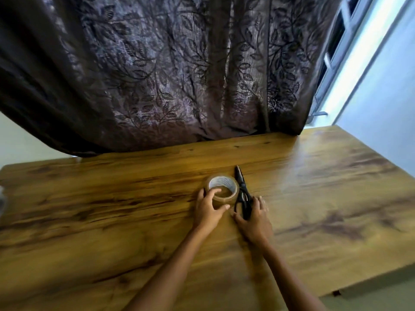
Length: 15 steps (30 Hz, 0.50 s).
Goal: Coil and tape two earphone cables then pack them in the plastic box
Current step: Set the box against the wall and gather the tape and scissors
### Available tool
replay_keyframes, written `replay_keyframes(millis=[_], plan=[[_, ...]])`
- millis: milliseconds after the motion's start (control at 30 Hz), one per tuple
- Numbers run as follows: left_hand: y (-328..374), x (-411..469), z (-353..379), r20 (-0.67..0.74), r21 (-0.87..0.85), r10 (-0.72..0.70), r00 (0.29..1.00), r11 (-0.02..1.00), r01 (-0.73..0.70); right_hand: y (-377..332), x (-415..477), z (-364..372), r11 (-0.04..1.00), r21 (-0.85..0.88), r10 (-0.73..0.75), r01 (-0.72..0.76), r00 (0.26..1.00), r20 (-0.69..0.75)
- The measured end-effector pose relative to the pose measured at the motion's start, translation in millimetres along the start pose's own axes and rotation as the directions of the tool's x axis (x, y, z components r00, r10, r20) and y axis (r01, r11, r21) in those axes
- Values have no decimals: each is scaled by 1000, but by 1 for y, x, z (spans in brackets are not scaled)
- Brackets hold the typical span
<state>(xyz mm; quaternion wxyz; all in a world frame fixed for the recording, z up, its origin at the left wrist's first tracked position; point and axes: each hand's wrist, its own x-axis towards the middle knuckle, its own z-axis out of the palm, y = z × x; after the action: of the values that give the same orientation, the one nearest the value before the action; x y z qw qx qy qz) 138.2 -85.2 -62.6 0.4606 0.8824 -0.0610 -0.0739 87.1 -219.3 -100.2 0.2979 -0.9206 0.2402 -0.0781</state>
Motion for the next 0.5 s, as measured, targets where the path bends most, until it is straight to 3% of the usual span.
replay_keyframes(millis=[200,500], plan=[[3,1,4,-95,1,2,996,1000,-2,-8,0,-13,999,-44,-21,19,999,-40],[-30,-33,-27,-308,-20,13,951,1000,-20,-41,-39,-17,992,69,-102,104,994,-32]])
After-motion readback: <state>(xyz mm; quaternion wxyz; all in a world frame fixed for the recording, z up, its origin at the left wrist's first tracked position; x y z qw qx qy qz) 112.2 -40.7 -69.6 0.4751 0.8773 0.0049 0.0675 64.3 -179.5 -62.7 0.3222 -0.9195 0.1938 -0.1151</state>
